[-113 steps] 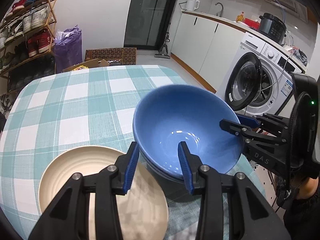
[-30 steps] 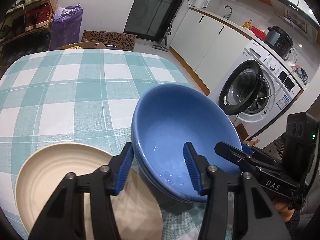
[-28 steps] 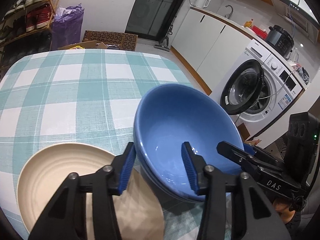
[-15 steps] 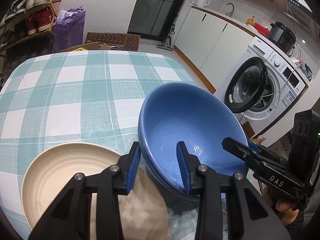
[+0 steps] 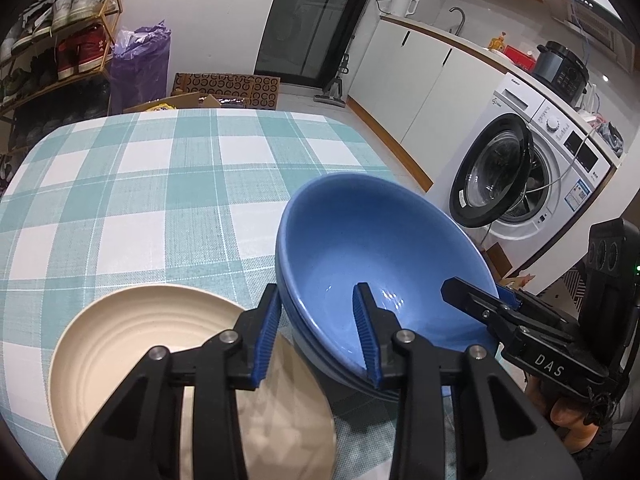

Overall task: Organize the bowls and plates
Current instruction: 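Lift the nested blue bowls with both grippers over the cream plate stack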

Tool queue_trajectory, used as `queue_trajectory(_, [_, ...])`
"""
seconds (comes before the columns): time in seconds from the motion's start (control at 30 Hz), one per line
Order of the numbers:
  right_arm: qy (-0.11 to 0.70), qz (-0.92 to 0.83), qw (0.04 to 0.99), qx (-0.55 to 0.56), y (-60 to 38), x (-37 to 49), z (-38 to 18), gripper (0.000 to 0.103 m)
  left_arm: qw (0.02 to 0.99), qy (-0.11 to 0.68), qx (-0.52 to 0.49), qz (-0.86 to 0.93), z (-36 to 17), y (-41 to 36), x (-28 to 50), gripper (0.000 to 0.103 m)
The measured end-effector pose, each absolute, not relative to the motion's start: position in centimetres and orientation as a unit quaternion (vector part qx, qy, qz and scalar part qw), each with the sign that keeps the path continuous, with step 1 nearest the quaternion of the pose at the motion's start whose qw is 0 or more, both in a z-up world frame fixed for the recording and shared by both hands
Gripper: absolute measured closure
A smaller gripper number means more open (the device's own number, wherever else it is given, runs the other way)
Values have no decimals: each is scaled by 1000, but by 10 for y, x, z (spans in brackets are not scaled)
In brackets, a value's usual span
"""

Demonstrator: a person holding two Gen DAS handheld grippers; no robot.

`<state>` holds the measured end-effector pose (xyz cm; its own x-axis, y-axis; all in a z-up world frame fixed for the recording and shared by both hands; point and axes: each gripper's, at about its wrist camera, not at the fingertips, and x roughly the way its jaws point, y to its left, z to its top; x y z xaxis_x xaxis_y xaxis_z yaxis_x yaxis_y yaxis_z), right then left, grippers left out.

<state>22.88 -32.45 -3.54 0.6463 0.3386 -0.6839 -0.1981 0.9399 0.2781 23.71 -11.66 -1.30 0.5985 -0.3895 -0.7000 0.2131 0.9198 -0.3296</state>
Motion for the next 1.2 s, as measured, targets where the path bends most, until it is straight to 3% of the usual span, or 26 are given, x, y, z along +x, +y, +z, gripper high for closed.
queue_trajectory(1.2, [329, 167, 927, 67, -325, 180, 12, 57, 913, 358, -97, -170, 35, -102, 186, 67])
